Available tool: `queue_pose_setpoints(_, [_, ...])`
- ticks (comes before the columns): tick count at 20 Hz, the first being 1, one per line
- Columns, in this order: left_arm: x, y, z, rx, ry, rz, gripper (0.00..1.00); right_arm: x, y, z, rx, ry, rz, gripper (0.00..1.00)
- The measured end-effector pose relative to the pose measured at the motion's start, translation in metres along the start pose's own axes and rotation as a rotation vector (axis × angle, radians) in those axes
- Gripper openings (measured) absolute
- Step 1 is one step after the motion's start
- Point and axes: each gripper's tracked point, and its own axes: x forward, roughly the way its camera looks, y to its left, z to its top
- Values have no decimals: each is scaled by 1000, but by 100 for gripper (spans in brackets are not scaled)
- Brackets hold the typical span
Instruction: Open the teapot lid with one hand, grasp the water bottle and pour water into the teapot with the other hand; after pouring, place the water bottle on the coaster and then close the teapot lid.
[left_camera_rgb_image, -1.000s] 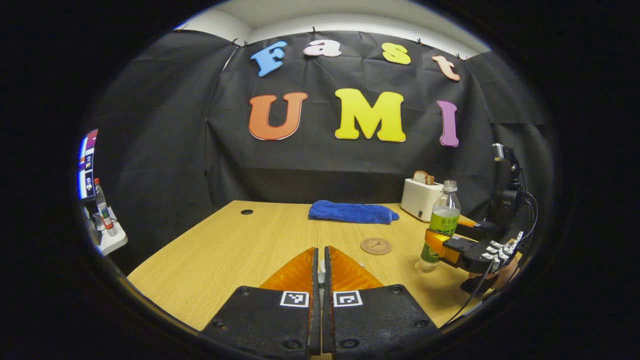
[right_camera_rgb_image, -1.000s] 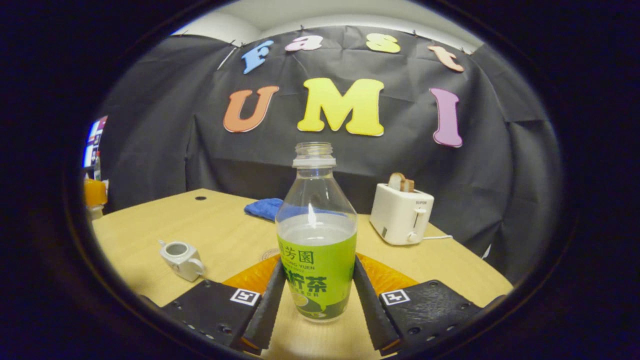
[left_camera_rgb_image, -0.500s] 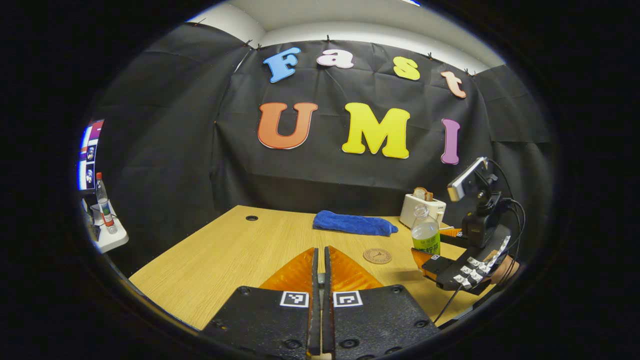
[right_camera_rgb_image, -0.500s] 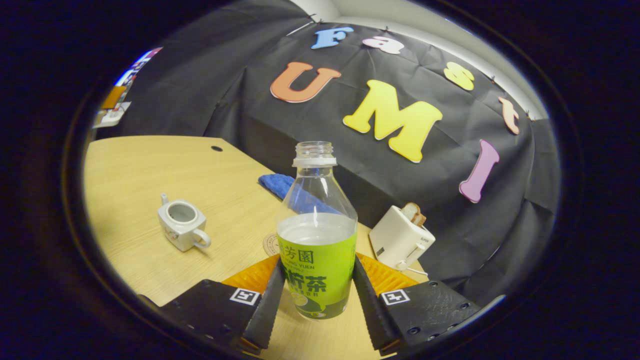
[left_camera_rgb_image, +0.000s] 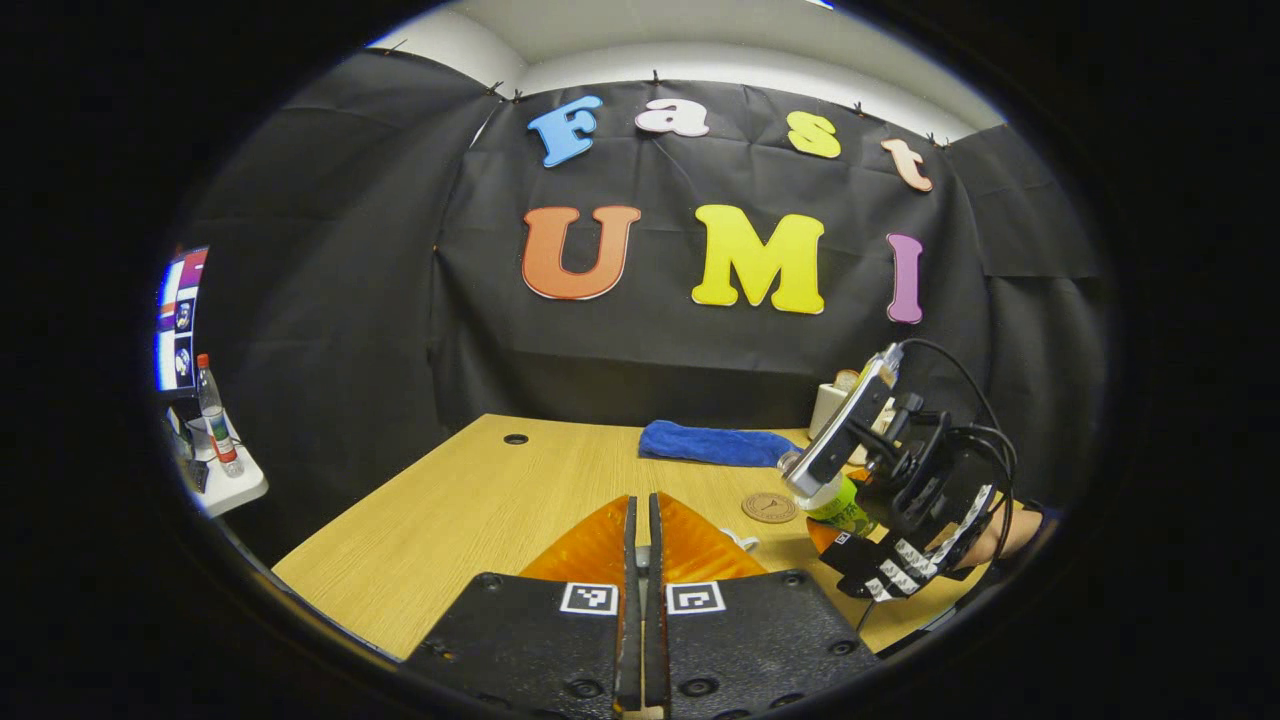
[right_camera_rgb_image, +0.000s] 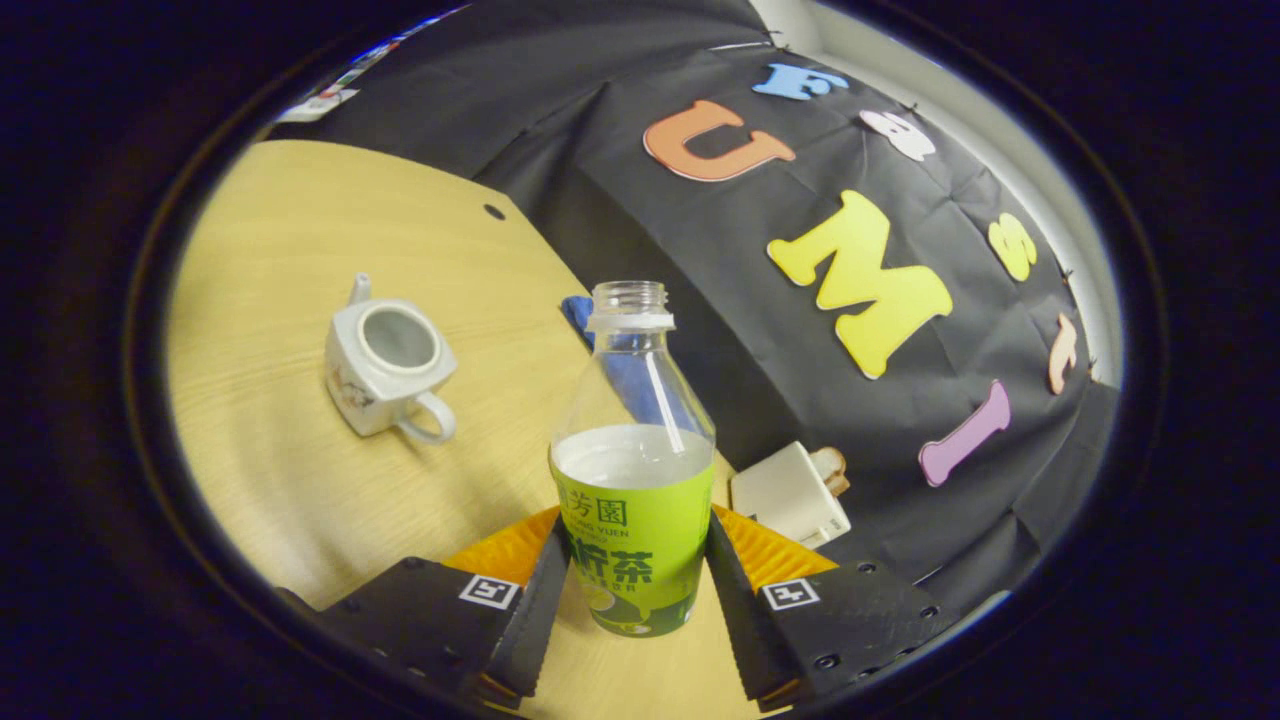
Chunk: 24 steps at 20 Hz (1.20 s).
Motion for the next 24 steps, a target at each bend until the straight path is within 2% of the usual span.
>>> queue_pose_setpoints(3, [1,1,-1,-5,4,-4,4,5,3,1,-98,10,-33,75])
queue_pose_setpoints(7, [0,3,-3,1,10,-3,4,7,-3,9,-280,-15,-134,73])
queue_pose_setpoints(12, [-5,2,2,9,0,-10,4,7,1,11,-476,-42,-201,74])
queue_pose_setpoints(16, [-7,8,2,13,-6,-2,4,7,2,17,-578,-64,-238,74])
queue_pose_setpoints(24, [-8,10,3,3,1,2,4,3,-11,46,-812,-166,-390,73])
